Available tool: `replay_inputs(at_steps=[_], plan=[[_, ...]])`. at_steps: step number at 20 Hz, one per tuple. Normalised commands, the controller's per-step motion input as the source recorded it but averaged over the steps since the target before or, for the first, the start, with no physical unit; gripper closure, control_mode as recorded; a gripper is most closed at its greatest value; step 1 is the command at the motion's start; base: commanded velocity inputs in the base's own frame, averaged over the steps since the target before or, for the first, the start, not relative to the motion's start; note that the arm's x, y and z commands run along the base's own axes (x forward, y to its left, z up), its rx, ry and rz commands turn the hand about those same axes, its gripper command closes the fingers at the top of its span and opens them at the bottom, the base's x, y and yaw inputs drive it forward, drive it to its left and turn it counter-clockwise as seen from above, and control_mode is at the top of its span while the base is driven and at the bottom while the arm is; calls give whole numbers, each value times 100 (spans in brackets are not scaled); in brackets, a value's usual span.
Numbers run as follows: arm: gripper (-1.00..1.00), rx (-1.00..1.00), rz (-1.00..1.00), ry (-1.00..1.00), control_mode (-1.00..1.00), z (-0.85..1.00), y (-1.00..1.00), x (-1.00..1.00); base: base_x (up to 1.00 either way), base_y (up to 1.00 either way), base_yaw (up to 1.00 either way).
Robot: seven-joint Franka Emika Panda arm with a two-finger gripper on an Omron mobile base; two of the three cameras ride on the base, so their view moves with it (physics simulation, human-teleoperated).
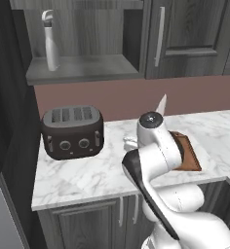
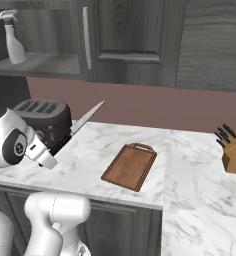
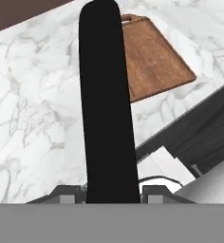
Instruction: Move the cutting board and knife to the sink. Then move spray from the cabinet to the counter.
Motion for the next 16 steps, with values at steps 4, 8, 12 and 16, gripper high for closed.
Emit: replay_inputs(at_steps=[4,8,12,16], plan=[[100,0,0,-5,-100,1,0,-1,0,0,0],[100,0,0,-2,100,0,0,-11,-40,2,-11],[100,0,0,0,100,0,0,0,-82,6,-52],[100,0,0,0,100,0,0,0,-59,13,-73]])
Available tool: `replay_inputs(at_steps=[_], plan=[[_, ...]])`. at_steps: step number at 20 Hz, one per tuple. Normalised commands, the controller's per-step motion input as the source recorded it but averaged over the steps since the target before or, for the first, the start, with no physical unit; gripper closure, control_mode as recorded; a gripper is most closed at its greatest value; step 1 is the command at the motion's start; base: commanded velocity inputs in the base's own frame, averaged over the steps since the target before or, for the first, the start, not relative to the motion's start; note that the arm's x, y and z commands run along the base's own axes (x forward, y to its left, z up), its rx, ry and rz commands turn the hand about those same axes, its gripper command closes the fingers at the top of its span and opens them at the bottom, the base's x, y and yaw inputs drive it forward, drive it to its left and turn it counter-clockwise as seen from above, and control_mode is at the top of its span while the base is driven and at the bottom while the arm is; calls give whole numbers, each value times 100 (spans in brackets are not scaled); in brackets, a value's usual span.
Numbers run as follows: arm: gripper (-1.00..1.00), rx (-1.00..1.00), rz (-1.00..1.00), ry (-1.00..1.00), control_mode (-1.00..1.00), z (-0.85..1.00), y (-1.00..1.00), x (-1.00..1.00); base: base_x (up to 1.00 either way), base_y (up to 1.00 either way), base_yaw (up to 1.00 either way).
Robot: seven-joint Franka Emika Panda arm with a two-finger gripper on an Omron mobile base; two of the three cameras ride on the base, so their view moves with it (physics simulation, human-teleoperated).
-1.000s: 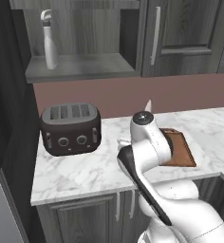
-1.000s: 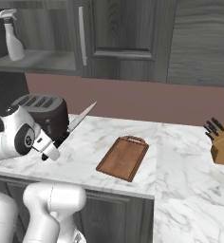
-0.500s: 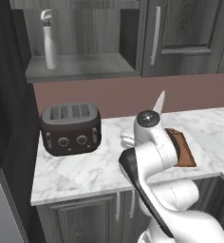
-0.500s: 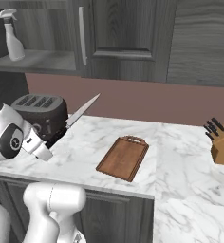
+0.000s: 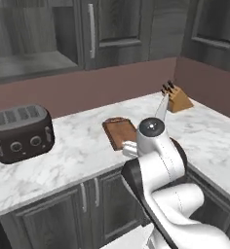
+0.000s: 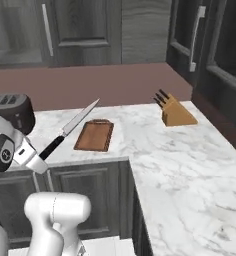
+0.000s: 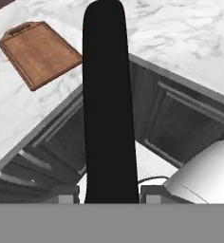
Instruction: Move the cutting board and knife to the sink. Then move spray from the cabinet to the counter.
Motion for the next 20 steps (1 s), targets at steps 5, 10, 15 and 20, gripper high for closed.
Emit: replay_inputs(at_steps=[5,10,15,20], plan=[[100,0,0,0,100,0,0,0,-18,19,-89],[100,0,0,0,100,0,0,0,-5,7,-96],[100,0,0,0,100,0,0,0,-20,0,-96],[100,0,0,0,100,0,0,0,-9,-42,-76]])
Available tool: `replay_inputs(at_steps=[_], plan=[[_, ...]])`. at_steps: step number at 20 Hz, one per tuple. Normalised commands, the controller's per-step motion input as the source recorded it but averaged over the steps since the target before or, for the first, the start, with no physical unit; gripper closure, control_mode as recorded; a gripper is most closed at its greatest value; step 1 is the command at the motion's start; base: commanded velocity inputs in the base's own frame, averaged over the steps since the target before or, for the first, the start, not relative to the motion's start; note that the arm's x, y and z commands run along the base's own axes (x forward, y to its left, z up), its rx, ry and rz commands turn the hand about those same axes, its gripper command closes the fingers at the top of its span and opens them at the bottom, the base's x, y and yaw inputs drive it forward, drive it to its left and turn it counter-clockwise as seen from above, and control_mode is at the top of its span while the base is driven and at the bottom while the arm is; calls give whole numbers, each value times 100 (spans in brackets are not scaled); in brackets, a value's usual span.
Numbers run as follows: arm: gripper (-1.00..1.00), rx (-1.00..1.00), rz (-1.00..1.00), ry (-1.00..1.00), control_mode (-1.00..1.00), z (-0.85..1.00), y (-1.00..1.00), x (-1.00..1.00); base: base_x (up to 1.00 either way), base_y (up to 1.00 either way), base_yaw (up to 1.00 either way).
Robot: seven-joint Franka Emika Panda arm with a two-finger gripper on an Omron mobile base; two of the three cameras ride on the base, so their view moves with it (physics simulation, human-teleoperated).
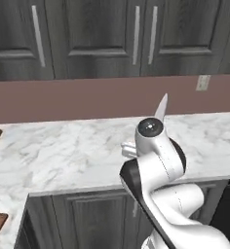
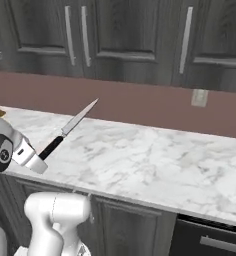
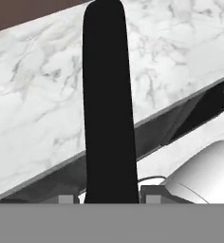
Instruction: Move the cutting board and knife to the sink. Then move spray from the cabinet to the counter.
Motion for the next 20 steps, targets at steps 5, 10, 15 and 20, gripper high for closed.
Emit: replay_inputs(at_steps=[5,10,15,20], plan=[[100,0,0,0,100,0,0,0,-18,-93,-47],[100,0,0,0,100,0,0,0,0,-100,-35],[100,0,0,0,100,0,0,0,10,-100,-34],[100,0,0,0,100,0,0,0,35,-100,-22]])
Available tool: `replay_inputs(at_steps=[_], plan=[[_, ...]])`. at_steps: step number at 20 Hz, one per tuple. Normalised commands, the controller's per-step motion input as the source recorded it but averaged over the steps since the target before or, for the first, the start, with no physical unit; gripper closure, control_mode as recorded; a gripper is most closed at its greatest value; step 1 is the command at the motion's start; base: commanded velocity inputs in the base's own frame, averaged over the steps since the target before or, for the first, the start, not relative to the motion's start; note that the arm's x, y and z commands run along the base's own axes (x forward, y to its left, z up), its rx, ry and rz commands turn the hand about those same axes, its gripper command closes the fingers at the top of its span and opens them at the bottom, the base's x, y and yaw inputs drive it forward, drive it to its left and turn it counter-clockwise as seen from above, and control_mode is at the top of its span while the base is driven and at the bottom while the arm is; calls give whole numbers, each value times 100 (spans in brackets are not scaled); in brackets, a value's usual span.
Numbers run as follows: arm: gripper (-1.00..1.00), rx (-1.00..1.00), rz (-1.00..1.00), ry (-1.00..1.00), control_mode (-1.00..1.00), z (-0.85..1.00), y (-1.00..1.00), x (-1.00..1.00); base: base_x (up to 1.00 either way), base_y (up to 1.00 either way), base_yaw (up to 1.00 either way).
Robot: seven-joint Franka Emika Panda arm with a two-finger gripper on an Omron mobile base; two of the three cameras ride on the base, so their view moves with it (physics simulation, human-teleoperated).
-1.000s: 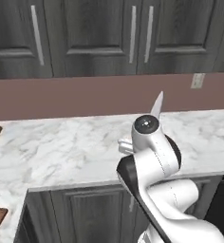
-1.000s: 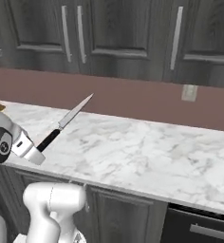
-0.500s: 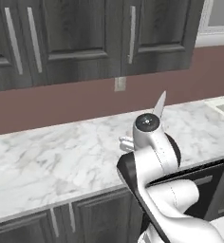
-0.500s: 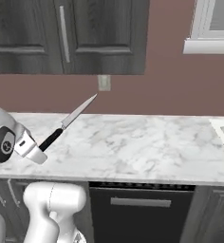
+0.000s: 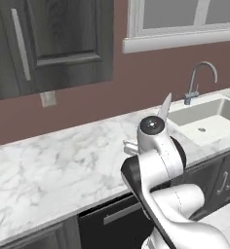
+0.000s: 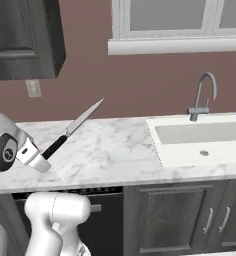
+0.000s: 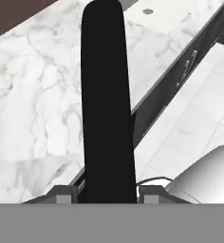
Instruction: Move the cutting board and knife to the sink. Then move spray from the cabinet to the counter.
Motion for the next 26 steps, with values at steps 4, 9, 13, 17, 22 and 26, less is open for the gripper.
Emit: replay_inputs(at_steps=[4,9,13,17,22,26], plan=[[100,0,0,0,100,0,0,0,63,-100,-6],[100,0,0,0,100,0,0,0,67,-100,0],[100,0,0,0,100,0,0,0,68,-100,0],[100,0,0,0,100,0,0,0,56,-100,0],[100,0,0,0,100,0,0,0,47,-100,-1],[100,0,0,0,100,0,0,0,45,-93,0]])
